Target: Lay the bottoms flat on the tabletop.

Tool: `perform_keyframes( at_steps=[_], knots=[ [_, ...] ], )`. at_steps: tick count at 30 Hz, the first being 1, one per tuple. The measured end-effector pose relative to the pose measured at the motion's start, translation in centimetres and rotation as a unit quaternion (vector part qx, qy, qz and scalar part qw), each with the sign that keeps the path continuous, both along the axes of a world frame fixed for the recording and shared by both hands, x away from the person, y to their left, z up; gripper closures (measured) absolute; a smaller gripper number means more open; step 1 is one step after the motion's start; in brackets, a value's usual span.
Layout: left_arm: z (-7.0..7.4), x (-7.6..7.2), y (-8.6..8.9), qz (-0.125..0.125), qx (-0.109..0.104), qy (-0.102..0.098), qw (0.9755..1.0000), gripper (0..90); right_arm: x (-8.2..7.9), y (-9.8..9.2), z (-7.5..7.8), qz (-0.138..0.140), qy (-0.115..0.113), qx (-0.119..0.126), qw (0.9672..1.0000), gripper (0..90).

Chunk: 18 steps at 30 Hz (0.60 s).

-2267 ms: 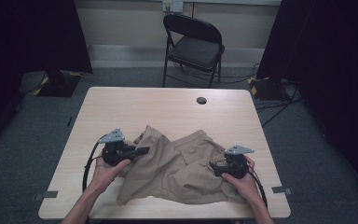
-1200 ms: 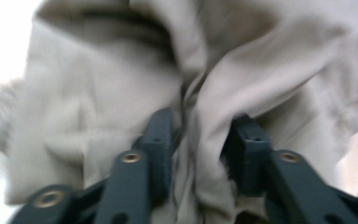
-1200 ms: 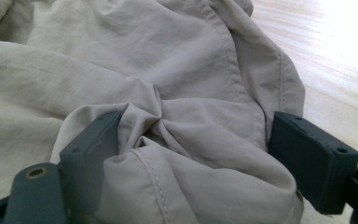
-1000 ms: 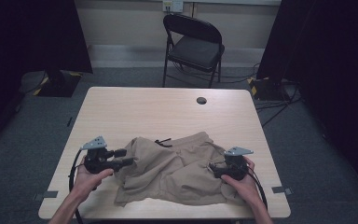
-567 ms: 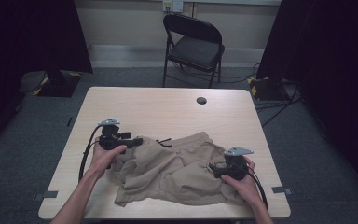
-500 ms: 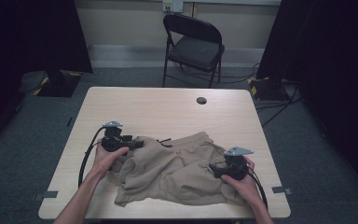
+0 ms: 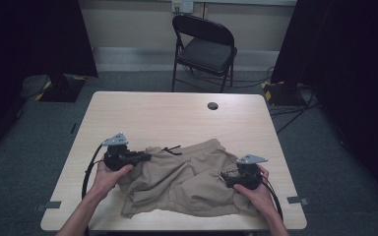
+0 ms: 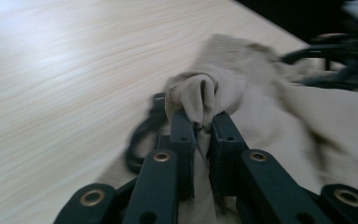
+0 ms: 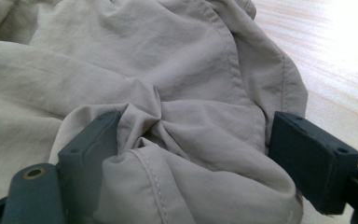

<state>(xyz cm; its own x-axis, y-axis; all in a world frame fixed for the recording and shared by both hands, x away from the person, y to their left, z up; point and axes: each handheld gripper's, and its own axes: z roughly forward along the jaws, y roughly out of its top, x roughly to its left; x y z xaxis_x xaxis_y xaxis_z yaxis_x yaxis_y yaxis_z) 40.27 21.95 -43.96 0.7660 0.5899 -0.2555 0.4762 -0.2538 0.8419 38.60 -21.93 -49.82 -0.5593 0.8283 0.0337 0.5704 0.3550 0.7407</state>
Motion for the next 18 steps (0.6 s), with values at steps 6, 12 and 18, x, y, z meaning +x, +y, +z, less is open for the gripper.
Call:
perform_keyframes(
  at_steps=[6,12,18],
  knots=[
    [-2.9,-5.0,-0.9,-0.065,0.048,0.031,0.9962,81.6,0.0,0.0,0.0,0.000,0.000,0.000,1.0000,17.4],
    [-4.9,-5.5,0.3,-0.060,0.058,0.055,0.9950,81.6,-0.2,0.0,0.1,-0.008,0.007,-0.004,0.9999,17.6],
    [-5.3,-5.9,1.9,-0.049,0.062,0.065,0.9947,81.3,-1.7,-0.1,0.2,-0.004,0.009,-0.013,0.9999,17.6]
  ],
)
